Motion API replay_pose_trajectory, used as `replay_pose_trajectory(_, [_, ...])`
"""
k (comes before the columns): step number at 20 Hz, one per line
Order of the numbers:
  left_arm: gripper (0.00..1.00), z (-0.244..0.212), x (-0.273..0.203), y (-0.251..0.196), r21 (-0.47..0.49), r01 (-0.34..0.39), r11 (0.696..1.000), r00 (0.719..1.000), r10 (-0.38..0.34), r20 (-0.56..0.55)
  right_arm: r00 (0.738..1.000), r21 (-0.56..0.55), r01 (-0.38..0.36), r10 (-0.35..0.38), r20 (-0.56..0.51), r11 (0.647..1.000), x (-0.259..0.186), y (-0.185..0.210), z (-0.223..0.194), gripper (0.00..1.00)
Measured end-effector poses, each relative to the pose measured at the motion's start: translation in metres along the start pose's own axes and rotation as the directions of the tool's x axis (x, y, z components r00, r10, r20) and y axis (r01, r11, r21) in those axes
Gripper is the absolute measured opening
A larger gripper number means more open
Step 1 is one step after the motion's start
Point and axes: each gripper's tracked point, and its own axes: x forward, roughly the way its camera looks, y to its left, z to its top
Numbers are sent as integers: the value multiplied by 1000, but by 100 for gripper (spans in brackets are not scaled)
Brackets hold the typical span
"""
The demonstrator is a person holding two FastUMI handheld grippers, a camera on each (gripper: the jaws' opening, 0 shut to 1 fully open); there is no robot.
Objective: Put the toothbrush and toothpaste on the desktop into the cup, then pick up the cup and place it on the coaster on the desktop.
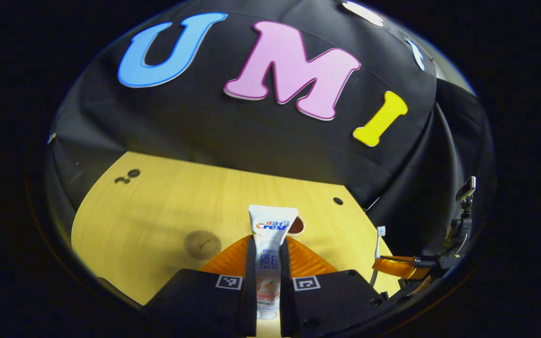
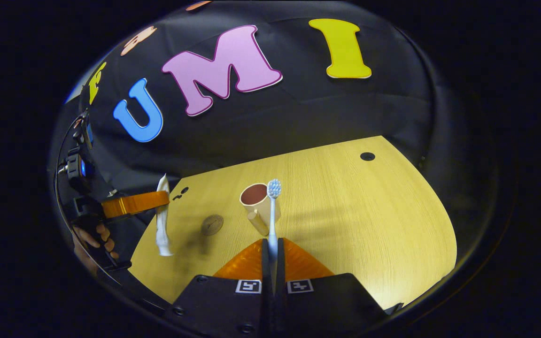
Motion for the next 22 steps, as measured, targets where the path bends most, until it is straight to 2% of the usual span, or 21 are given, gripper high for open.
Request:
replay_pose_trajectory(4, [24, 37, 46, -33, 34, 75, 997, 994, -78, 78, 1000, 17, -17, 17, 13, 1000, 7, -8, 13, 5])
replay_pose_trajectory(5, [19, 43, 59, -38, 33, 86, 996, 992, -89, 88, 1000, 0, -22, 22, 17, 1000, 8, -10, 16, 5])
replay_pose_trajectory(6, [24, 49, 71, -40, 35, 92, 995, 990, -95, 101, 1000, -22, -22, 23, 19, 1000, 10, -12, 18, 5])
replay_pose_trajectory(11, [24, 64, 123, -51, 66, 133, 989, 978, -141, 153, 999, -58, -50, 51, 13, 997, 25, -17, 23, 5])
replay_pose_trajectory(15, [24, 64, 158, -55, 42, 173, 984, 966, -177, 188, 998, -55, -66, 66, 9, 996, 42, -22, 28, 5])
replay_pose_trajectory(19, [24, 56, 183, -56, 40, 226, 973, 942, -229, 247, 996, -13, -94, 94, -3, 995, 58, -20, 30, 5])
replay_pose_trajectory(22, [24, 36, 194, -52, 79, 232, 970, 931, -244, 272, 995, -34, -95, 96, 31, 995, 69, -26, 35, 5])
